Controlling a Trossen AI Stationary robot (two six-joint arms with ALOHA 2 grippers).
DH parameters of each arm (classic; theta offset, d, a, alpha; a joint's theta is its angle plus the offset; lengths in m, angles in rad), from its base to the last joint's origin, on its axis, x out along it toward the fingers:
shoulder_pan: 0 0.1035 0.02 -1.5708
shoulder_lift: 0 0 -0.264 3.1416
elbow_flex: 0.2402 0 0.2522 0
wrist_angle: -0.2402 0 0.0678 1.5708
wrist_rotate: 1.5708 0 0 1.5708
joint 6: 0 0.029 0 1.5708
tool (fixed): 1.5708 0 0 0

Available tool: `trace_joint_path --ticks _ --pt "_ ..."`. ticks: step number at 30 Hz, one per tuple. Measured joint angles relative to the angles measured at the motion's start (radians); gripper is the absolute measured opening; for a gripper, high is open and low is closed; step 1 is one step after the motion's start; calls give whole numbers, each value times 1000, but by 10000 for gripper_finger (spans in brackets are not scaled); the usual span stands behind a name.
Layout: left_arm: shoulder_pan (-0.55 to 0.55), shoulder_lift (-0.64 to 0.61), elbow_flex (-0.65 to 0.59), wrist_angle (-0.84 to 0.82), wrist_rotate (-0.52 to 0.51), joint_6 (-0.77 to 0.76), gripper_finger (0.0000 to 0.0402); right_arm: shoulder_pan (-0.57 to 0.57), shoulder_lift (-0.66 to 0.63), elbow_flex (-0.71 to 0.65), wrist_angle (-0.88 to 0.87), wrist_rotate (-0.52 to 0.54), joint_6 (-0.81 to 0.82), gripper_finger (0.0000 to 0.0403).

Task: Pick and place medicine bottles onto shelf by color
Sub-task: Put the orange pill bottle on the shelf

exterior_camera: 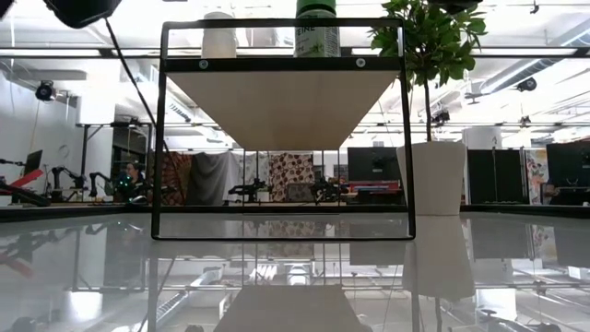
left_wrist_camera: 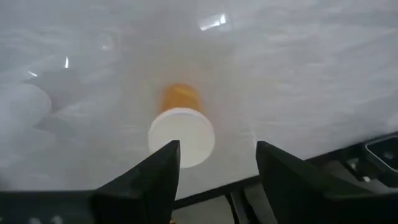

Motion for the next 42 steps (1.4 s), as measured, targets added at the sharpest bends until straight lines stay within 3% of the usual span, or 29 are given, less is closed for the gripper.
trace_joint_path --ticks 12,26,32,42 --pt "-42 27 -16 -4 -3 24 288 0 0 0 0 -27 15 171" --pt "-59 51 -77 12 -13 34 292 0 0 0 2 -26 48 171" --pt "-59 51 -88 51 -19 48 273 0 0 0 6 -26 57 171" --pt "-59 49 -85 55 -15 76 187 0 0 0 15 -26 68 171"
